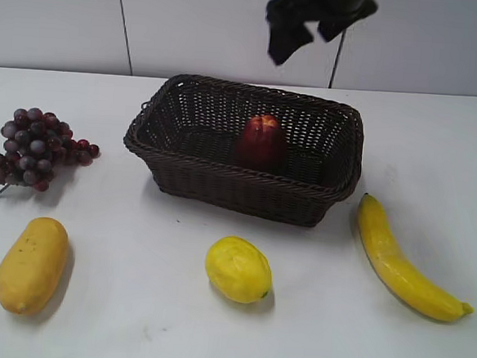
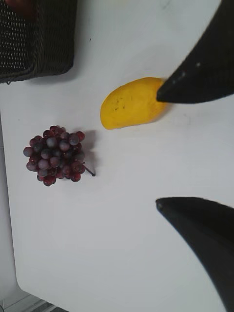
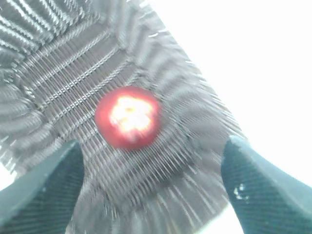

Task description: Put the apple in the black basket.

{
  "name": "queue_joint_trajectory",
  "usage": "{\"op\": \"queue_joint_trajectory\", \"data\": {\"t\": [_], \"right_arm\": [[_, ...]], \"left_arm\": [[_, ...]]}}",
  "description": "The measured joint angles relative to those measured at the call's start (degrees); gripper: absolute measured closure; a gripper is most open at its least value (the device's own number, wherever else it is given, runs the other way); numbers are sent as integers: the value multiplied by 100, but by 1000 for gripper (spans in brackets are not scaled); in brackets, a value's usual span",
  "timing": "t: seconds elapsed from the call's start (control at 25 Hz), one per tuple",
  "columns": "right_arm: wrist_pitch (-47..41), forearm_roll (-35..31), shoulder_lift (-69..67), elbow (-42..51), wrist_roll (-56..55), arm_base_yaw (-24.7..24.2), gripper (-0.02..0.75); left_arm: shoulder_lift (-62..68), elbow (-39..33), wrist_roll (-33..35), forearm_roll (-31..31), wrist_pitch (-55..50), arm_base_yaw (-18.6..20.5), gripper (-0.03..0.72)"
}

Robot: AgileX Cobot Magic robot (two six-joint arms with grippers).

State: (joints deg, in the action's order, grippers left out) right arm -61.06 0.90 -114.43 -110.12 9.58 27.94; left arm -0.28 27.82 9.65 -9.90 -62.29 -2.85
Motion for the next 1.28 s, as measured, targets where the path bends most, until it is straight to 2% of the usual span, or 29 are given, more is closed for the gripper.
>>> {"op": "queue_joint_trajectory", "data": {"t": [0.2,0.36,0.52,0.72,0.84,1.08,1.28], "right_arm": [[-622,79,1095,108,-398,-664,79],[-678,274,2289,1006,-574,-1124,106],[-468,379,3768,2624,-795,-1167,125],[383,105,5768,4814,-1107,-1167,140],[585,74,6959,5925,-1208,-1167,143],[357,65,9170,7248,-1253,-1167,145],[-163,175,10363,7792,-1260,-1167,146]], "left_arm": [[0,0,0,0,0,0,235],[0,0,0,0,0,0,235],[0,0,0,0,0,0,235],[0,0,0,0,0,0,235],[0,0,0,0,0,0,235],[0,0,0,0,0,0,235],[0,0,0,0,0,0,235]]}}
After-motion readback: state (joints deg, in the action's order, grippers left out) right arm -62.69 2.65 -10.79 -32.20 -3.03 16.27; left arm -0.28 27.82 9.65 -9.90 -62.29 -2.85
